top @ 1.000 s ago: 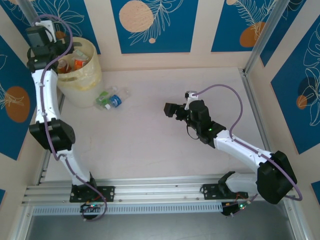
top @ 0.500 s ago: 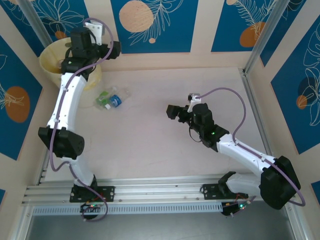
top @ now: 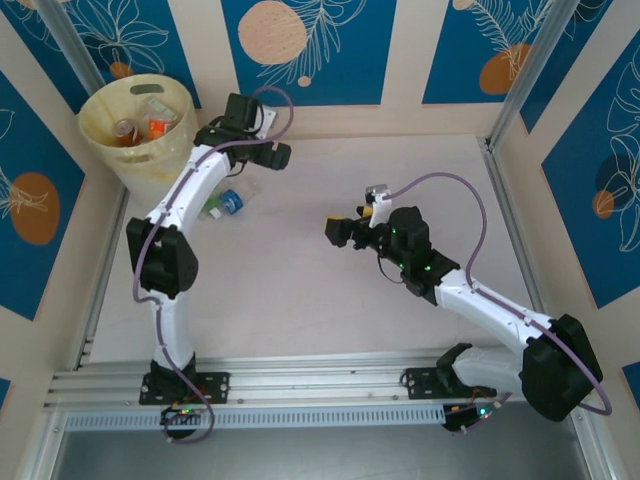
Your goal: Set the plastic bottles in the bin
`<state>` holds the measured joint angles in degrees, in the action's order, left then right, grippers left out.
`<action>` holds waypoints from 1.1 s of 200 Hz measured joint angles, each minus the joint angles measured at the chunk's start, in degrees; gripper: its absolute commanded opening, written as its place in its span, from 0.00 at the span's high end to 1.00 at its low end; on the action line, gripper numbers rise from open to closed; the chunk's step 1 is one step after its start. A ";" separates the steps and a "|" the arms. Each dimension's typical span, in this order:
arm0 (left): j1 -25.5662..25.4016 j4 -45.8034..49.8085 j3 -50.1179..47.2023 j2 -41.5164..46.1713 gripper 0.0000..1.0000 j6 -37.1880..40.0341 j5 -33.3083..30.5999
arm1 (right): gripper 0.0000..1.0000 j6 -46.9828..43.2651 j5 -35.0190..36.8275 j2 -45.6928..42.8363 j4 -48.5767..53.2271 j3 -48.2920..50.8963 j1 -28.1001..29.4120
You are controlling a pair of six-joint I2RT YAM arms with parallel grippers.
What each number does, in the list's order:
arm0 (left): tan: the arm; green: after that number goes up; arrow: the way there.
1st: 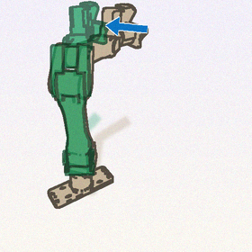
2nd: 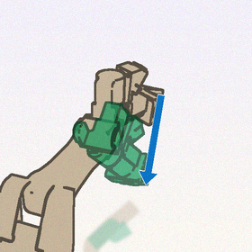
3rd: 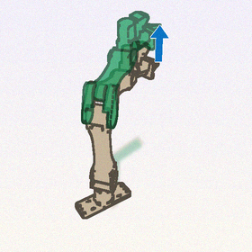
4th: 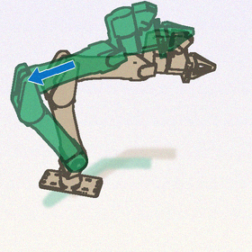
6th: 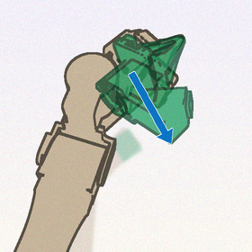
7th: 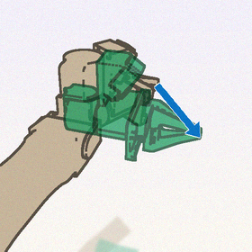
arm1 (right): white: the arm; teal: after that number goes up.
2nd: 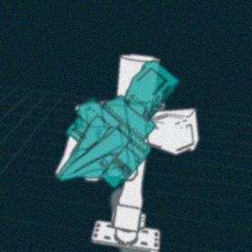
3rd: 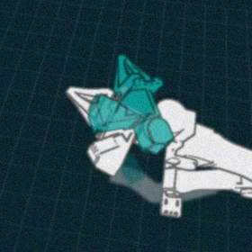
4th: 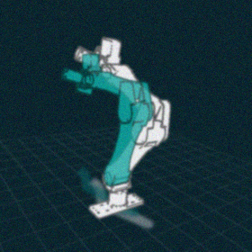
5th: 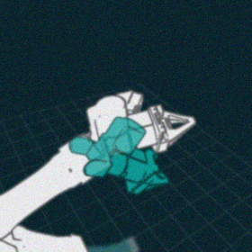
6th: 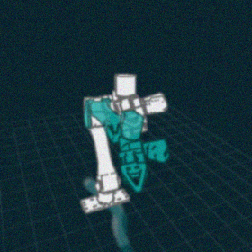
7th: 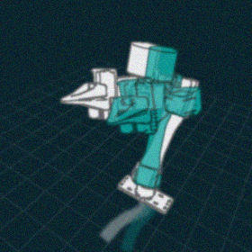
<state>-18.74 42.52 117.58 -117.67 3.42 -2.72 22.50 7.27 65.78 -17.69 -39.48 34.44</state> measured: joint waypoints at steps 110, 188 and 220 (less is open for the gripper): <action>5.03 6.62 -1.07 -12.98 0.00 1.68 -5.31 | 0.00 -10.75 -6.25 0.02 -0.26 0.00 3.13; 8.37 11.23 2.49 -16.04 0.16 1.66 -1.57 | 0.00 -11.26 -6.21 0.02 -0.28 0.00 3.50; 8.11 11.10 2.23 -16.04 0.18 1.66 -0.24 | 0.00 -11.26 -6.21 0.02 -0.28 0.00 3.56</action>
<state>-10.63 53.63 119.81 -133.71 5.08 -2.96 11.25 1.06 65.80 -17.98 -39.48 38.00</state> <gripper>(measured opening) 0.825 0.995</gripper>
